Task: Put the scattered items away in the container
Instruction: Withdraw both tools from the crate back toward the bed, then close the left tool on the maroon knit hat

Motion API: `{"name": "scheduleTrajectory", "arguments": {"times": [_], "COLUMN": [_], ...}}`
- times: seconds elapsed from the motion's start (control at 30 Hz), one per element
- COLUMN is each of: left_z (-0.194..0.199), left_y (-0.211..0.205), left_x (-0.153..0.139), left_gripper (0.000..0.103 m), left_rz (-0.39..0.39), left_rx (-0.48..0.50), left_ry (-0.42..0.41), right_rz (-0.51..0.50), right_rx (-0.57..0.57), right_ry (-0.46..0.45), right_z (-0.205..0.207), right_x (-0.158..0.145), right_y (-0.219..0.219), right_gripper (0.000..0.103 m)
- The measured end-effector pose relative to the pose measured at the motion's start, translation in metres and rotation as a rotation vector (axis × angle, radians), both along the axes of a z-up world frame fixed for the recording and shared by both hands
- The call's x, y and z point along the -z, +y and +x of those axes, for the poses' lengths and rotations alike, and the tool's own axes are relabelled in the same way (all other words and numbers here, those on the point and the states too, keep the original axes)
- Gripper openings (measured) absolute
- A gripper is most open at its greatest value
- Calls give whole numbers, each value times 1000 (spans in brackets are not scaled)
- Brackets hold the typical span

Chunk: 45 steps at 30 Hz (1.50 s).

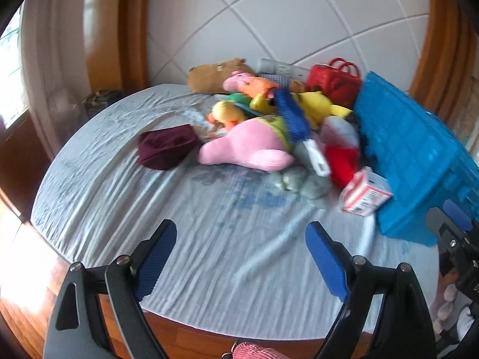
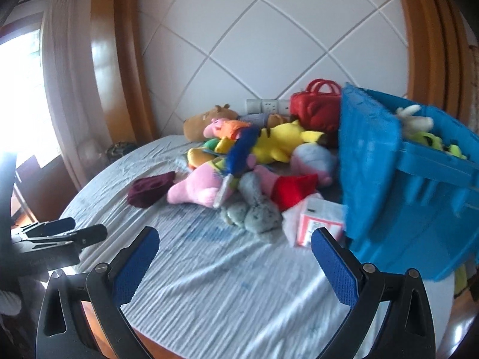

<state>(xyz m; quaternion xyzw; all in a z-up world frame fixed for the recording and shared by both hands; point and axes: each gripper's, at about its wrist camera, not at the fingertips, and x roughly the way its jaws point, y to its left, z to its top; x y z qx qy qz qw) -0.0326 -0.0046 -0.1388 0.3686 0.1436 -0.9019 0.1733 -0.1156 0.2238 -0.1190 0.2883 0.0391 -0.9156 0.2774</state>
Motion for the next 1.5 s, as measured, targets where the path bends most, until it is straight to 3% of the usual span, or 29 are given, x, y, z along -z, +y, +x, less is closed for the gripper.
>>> {"name": "scheduleTrajectory", "arguments": {"times": [0.43,0.73,1.03,1.27,1.5], "left_z": [-59,-79,-137,-188,-228], "left_y": [-87,-143,-201,-245,-249], "left_x": [8,37,71,116,158], "left_gripper": [89,89,89,89,89], "left_rz": [-36,15,31,54,86], "left_rx": [-179,-240,-87,58,122], "left_ry": [-78,-152,-204,-292,-334], "right_rz": [-36,10,40,57,95], "right_rx": [-242,-324,-206,-100,-61], "right_ry": [-96,-162,-203,-253,-289], "right_z": [-98,-133,-156,-179,-212], "right_x": [20,40,56,81,103], "right_y": [-109,-172,-225,-283,-315], "right_gripper": [103,103,103,103,103]}}
